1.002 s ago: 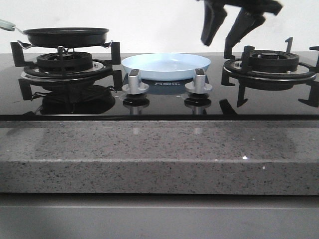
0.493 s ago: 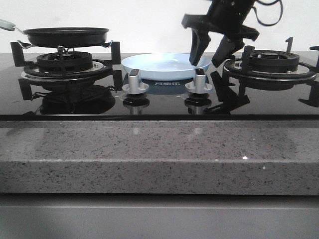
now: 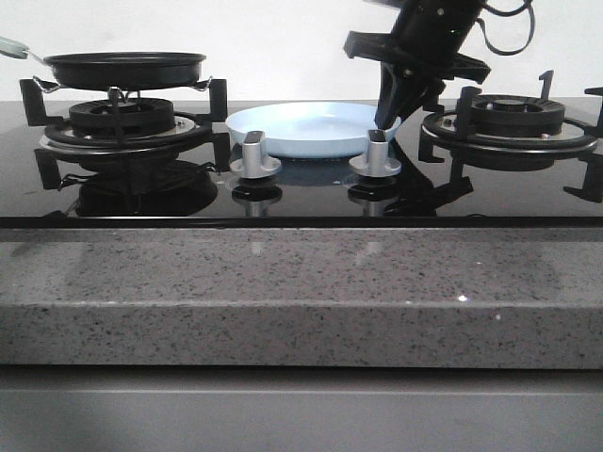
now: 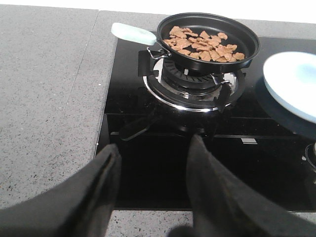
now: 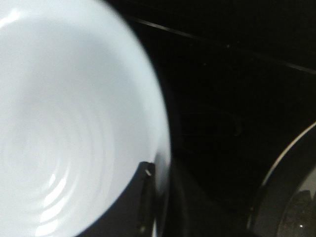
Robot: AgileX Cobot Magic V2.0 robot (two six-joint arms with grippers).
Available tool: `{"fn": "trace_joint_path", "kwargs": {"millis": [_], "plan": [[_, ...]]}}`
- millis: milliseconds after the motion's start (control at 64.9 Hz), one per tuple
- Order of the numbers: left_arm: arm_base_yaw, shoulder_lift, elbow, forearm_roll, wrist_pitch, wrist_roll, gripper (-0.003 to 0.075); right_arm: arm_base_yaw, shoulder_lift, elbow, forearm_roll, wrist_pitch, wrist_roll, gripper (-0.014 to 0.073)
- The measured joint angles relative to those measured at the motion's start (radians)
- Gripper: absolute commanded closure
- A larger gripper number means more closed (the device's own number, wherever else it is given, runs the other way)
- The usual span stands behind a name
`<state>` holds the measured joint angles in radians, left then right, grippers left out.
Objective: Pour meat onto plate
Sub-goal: 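Lower the right gripper onto the rim of the light blue plate and grasp, then lift the plate with the right gripper and move it toward the pan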
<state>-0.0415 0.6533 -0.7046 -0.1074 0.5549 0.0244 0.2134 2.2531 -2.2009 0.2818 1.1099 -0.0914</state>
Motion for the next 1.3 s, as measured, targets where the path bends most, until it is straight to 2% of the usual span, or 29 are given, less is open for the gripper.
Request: {"fn": "trace_joint_path", "kwargs": {"millis": [154,385,601,786,1018,1295], "plan": [[0.0,0.0,0.0,0.0,0.0,0.0,0.0409,0.0,0.0,-0.002,0.008,-0.002,0.002,0.0712],[0.0,0.0,0.0,0.0,0.0,0.0,0.0409,0.0,-0.018,-0.002,0.008,-0.01,0.009,0.0707],[0.0,0.0,0.0,0.0,0.0,0.0,0.0409,0.0,-0.157,0.027,-0.004,-0.008,0.009,0.0707],[0.0,0.0,0.0,0.0,0.0,0.0,0.0409,0.011,-0.336,0.222,0.01,-0.045,-0.002,0.0707],[0.0,0.0,0.0,0.0,0.0,0.0,0.0409,0.045,-0.545,0.573,0.07,-0.204,-0.047,0.0707],[0.0,0.0,0.0,0.0,0.0,0.0,0.0409,0.068,-0.655,0.826,0.17,-0.321,-0.127,0.0707]]}}
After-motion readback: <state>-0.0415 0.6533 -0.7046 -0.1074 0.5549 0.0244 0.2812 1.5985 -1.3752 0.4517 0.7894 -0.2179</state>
